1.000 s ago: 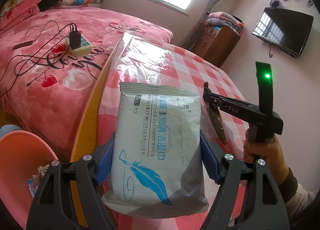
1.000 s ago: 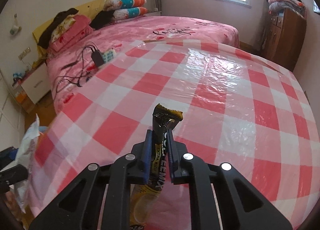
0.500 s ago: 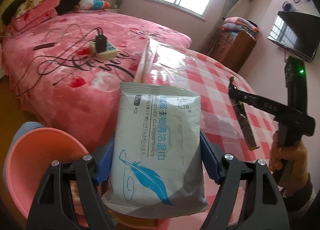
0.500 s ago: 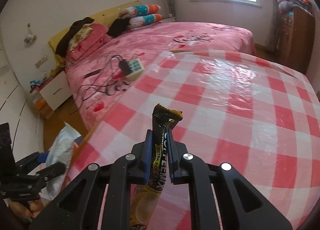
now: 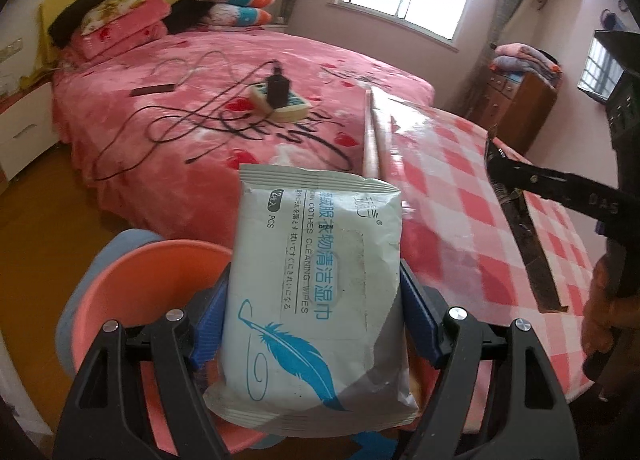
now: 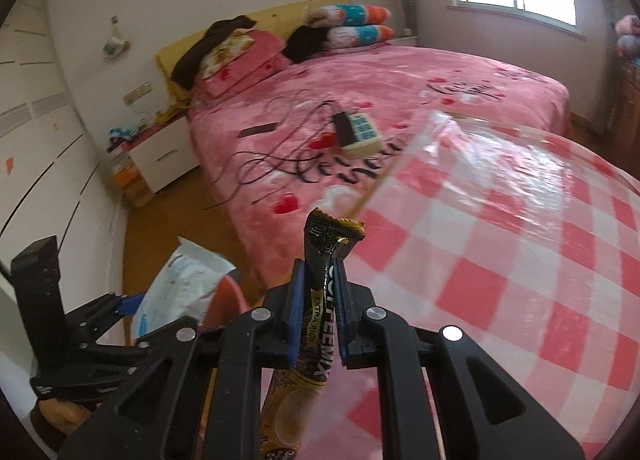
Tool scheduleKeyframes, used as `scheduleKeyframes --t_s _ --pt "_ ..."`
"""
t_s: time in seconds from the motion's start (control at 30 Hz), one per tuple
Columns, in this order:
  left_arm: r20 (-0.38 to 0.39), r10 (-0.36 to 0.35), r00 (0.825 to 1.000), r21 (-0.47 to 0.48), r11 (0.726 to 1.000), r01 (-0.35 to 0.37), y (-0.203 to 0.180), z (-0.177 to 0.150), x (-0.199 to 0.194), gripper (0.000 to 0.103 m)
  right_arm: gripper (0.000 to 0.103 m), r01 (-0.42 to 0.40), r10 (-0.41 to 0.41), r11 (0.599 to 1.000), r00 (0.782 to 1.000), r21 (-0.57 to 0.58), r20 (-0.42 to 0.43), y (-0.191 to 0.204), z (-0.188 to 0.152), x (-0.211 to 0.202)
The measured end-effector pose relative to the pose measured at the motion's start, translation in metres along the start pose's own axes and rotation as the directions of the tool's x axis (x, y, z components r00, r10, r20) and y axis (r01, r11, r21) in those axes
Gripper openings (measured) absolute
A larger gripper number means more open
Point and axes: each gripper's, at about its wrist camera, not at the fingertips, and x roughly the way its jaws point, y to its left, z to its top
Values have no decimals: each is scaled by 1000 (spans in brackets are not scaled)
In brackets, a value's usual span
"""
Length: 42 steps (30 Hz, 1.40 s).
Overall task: Collect trash
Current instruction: 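Carry the wipes pack and coffee stick over the pink bucket and release both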
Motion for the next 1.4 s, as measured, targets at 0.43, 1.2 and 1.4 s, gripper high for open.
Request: scheduleKeyframes --t_s 0.43,1.2,1.4 --pt "-17 141 990 -48 989 -142 51 -18 -4 76 15 -132 125 987 989 -94 -80 78 0 44" --pt "-103 266 958 -137 950 -279 105 -46 11 83 64 -216 202 975 959 -54 -199 126 -14 104" --pt "-65 330 942 -109 936 -336 103 -40 6 89 84 -154 152 988 978 -2 -146 100 -9 88"
